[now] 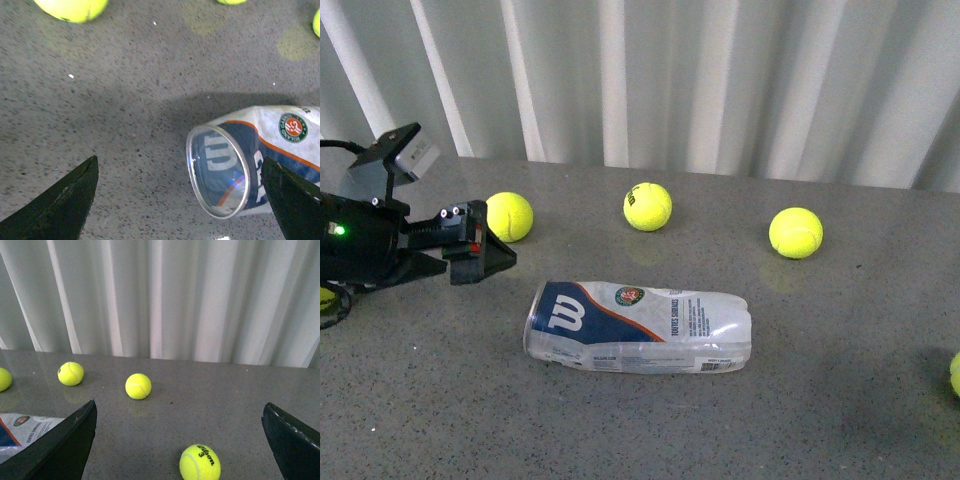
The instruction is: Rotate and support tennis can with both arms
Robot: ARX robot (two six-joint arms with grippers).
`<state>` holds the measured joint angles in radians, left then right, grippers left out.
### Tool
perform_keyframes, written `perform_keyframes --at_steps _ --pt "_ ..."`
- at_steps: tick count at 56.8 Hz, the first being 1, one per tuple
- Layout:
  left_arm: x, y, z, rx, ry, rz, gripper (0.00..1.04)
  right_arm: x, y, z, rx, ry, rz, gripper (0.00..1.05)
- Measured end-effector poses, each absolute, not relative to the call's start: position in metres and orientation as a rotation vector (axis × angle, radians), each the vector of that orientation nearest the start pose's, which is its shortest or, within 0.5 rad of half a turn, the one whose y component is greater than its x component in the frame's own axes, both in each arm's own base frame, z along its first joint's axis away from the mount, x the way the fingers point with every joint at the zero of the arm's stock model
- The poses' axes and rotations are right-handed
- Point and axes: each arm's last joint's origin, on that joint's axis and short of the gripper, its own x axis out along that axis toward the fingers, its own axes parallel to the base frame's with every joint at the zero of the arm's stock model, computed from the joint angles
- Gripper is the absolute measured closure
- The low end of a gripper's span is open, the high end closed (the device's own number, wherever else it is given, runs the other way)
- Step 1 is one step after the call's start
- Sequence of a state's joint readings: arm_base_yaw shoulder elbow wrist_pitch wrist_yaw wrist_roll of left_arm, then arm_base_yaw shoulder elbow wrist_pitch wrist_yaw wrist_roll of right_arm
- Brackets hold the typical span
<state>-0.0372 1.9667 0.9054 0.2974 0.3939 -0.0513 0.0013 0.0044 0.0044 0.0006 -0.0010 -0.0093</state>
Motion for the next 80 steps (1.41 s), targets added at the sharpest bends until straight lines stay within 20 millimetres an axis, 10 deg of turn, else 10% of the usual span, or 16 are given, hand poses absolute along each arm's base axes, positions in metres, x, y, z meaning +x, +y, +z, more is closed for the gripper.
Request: perform_keyframes --at_steps 29,57,69,80 --pt "0.351 -0.071 0.058 -0.385 0.808 -0.500 0.07 0.098 0.000 0.165 -0.009 -0.001 0.002 0.07" --pt "0.349 -0.068 0.053 -0.470 0.837 -0.495 1.01 0.098 0.000 0.165 -0.009 -0.001 0.002 0.07" --pt "0.349 -0.066 0.077 -0.432 0.790 -0.514 1.01 0.098 0.000 0.165 -0.009 -0.001 0.002 0.07" --pt "0.339 -0.061 0.150 -0.195 0.677 -0.577 1.01 0.098 0.000 0.165 -0.009 -0.001 0.002 0.07"
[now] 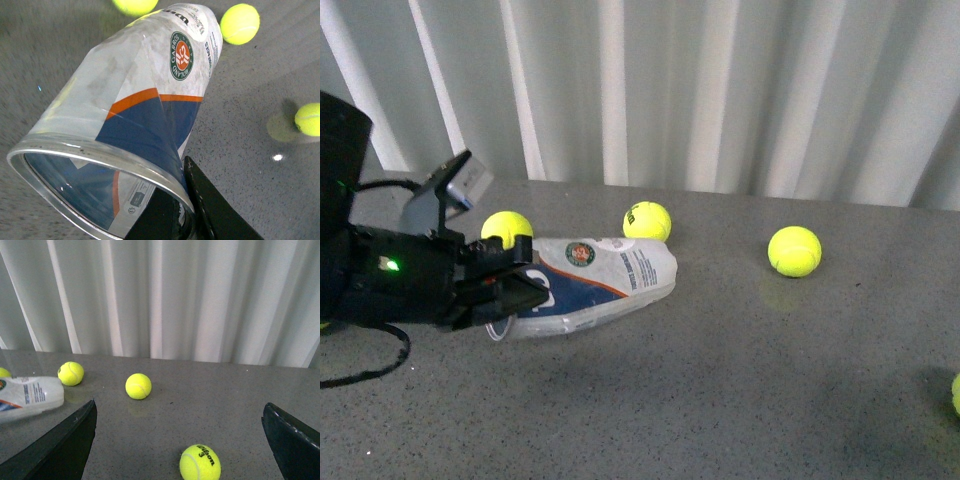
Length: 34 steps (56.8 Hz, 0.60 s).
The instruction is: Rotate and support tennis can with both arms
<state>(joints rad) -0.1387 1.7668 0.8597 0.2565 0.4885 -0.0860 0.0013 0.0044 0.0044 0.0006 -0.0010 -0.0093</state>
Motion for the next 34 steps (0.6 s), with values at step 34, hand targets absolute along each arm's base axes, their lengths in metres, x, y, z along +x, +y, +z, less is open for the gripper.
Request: perform_keyframes --at_steps 34 --pt "0.302 -0.096 0.282 1.526 0.440 -0.873 1.01 0.098 0.000 0.165 -0.009 -0.001 0.002 0.07"
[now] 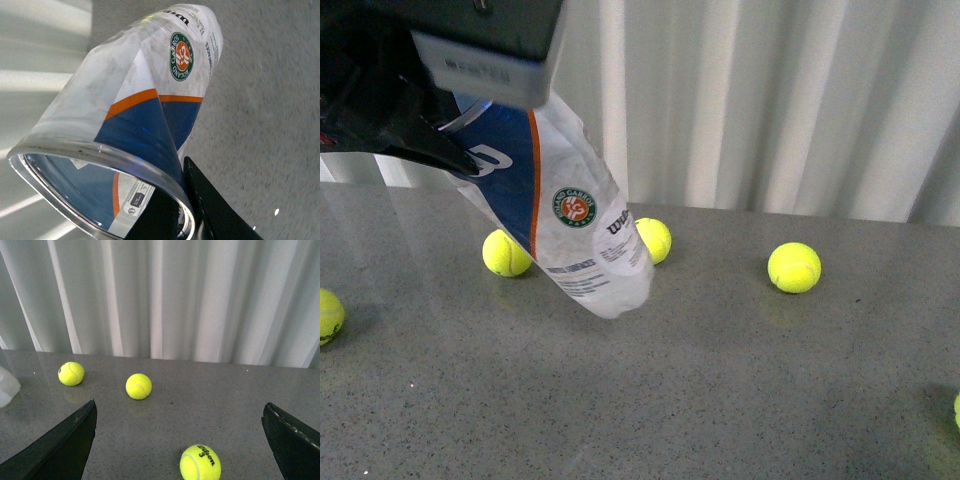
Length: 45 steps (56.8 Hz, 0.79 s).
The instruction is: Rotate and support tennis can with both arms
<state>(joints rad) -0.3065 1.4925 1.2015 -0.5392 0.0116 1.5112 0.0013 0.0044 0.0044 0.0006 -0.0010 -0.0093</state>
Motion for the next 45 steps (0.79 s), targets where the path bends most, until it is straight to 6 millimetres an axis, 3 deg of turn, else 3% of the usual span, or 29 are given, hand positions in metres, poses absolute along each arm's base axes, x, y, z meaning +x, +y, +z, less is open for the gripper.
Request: perform_keyframes --at_steps 20,45 --pt "0.309 -0.138 0.269 1.764 0.543 -1.123 1.01 0.098 0.000 0.165 -0.009 -0.001 0.003 0.07" --pt "0.341 -0.164 0.228 1.901 0.594 -1.138 1.01 0.098 0.000 0.165 -0.009 -0.001 0.002 0.07"
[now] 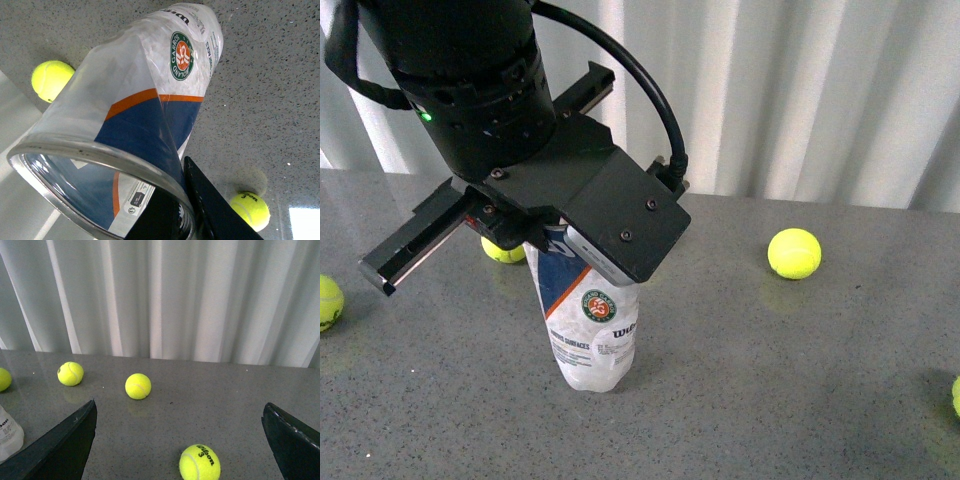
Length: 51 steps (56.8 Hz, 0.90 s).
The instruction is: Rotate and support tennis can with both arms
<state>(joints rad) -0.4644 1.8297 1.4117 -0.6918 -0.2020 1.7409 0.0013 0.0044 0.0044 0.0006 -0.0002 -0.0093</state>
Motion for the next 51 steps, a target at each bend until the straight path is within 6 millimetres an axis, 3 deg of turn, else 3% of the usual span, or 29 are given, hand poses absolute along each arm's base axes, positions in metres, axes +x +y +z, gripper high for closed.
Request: perform_keyframes --at_steps 19,23,51 --pt "0.351 -0.165 0.220 1.904 0.605 -1.142 1.01 0.098 0.000 0.165 -0.010 -0.001 0.002 0.07" --pt "0.352 -0.165 0.219 1.902 0.601 -1.142 0.86 0.098 0.000 0.165 -0.009 -0.001 0.002 0.07" --pt "0.356 -0.168 0.221 1.898 0.561 -1.113 0.10 0.098 0.000 0.165 -0.009 -0.001 0.002 0.07"
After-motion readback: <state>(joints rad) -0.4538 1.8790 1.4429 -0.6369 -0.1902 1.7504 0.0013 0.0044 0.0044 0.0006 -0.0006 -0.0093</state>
